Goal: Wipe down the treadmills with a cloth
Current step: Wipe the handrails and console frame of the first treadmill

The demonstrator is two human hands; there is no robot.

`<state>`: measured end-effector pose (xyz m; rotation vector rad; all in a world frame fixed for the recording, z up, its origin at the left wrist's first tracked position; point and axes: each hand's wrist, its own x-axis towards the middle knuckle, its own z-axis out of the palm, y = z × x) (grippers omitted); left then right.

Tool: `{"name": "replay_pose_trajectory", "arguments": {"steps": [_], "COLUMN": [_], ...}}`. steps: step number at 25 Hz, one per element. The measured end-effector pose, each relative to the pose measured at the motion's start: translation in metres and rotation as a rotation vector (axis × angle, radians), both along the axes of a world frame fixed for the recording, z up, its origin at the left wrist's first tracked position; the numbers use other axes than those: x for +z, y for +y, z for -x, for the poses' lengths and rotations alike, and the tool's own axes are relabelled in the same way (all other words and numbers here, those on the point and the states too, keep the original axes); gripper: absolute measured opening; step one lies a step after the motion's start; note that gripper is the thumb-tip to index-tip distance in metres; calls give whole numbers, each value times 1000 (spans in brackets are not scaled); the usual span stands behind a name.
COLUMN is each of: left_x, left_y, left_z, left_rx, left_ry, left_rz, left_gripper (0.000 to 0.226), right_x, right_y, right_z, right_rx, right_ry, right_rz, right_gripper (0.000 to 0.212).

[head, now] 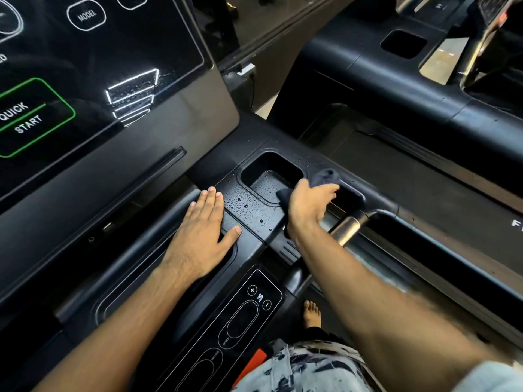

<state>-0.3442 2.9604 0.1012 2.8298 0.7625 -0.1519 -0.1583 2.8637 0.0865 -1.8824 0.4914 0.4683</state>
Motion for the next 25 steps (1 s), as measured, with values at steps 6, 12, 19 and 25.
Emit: {"name": "replay_pose_trajectory", "arguments": {"steps": [6,12,19,25], "left_x": [-3,-3,1,0], "left_y": [2,-2,-1,-5], "left_z": [0,9,21,26], "left_rx": [-2,62,99,154], "left_ry": [-33,-63,-83,-102], "left_rz": [26,17,-12,-19], "left_gripper": [84,85,86,84], "right_x": [18,33,24,16], "right_y": [-26,-27,-14,-17], "right_z": [87,69,29,54], "right_rx": [412,1319,1700,1741], "right_ry": [55,-481,-954,-1228], "right_rz": [-142,382,518,598], "right_gripper": [97,69,62,63]}}
